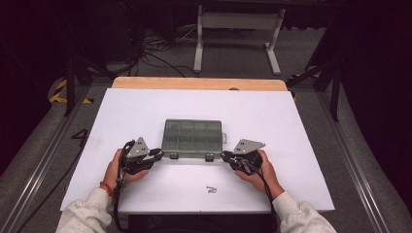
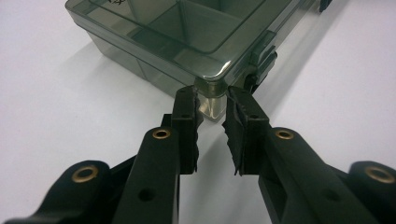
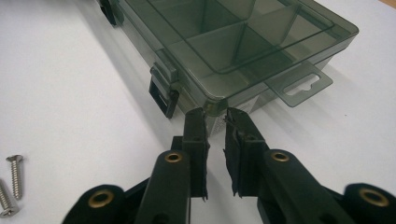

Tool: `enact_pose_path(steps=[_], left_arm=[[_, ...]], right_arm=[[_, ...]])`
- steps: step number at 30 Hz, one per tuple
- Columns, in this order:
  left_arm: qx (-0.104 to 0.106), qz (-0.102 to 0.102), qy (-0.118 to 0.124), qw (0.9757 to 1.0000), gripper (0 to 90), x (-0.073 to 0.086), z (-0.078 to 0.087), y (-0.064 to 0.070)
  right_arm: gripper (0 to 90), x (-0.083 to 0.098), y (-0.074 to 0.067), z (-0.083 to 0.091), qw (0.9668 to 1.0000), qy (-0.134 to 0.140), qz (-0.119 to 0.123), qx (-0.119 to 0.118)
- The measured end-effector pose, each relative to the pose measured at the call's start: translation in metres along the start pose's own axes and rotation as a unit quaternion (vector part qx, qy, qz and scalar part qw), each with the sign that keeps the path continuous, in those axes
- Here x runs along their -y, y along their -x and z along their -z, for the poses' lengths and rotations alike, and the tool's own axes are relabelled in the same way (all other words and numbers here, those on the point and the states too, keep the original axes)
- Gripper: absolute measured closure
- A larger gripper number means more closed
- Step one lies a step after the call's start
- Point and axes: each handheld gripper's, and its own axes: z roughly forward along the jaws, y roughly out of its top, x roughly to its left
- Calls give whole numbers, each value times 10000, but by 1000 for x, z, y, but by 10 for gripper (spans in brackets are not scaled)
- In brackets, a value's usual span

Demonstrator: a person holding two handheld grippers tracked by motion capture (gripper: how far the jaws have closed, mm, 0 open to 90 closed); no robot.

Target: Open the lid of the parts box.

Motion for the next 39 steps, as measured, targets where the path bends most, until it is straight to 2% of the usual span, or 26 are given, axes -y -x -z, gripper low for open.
enact_pose_path(steps=[4, 7, 15, 26, 30, 33, 35, 36, 39], left_arm=[[1, -28, 5, 10000, 760, 0, 0, 0], [11, -11, 14, 10000, 756, 0, 0, 0], [27, 1, 3, 10000, 758, 1, 0, 0], [19, -15, -3, 10000, 752, 0, -1, 0], [-20, -41, 0, 10000, 719, 1, 2, 0], [-61, 40, 29, 10000, 622, 6, 7, -3], [-80, 60, 84, 9999, 594, 8, 11, -4], [-123, 80, 104, 9998, 553, 10, 13, -5], [-324, 157, 166, 9992, 358, 14, 16, -7]], right_arm=[[794, 0, 0, 0, 10000, -24, -1, 1], [746, 0, 0, -1, 10000, -22, -79, -2], [780, -1, -1, -2, 9999, -107, -58, 8], [802, -2, -1, -1, 10000, -73, -63, -21], [834, -3, -1, 0, 10000, -29, -47, -5], [869, -2, -1, 1, 10000, -30, -41, -1], [891, -2, 0, 1, 10000, -32, -36, 11], [900, -2, 0, 1, 10000, -32, -36, 21], [900, -2, 0, 1, 10000, 1, -35, 66]])
